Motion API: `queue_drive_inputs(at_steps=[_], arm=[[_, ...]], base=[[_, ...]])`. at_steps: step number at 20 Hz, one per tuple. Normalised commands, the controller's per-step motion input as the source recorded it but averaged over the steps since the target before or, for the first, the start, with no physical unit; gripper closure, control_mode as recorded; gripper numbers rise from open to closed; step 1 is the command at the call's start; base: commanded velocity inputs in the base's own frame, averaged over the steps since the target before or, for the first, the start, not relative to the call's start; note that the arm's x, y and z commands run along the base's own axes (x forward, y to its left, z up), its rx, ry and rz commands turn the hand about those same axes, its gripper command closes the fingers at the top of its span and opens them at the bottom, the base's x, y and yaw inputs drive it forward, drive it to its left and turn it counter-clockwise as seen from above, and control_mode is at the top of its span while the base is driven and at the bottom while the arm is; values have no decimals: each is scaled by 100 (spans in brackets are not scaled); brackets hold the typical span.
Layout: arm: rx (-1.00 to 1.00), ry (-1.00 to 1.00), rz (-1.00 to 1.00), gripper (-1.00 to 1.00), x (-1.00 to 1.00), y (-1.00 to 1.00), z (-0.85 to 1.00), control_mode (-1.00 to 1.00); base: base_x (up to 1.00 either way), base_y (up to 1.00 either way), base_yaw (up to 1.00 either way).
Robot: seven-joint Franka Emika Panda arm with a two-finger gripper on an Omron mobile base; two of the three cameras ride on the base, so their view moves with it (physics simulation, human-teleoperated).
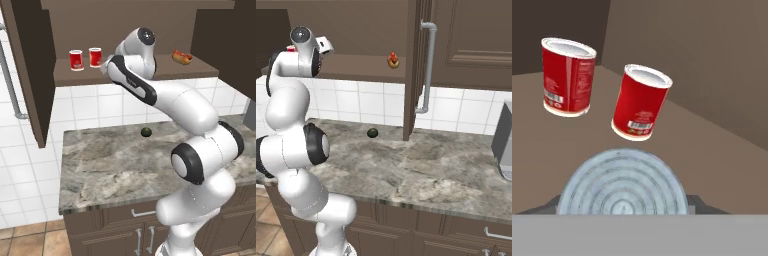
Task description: Pick the cans from the counter and place them in their designated side in the cabinet.
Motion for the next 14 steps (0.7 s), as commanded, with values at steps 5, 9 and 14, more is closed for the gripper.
queue_drive_inputs(at_steps=[5, 9, 14], arm=[[-2, 3, 0, 100, 34, 12, -14, -100], [-2, 5, 0, 100, 31, 12, -15, -100], [-6, 3, 0, 100, 20, 4, -32, -100]], base=[[0, 0, 0], [0, 0, 0], [0, 0, 0]])
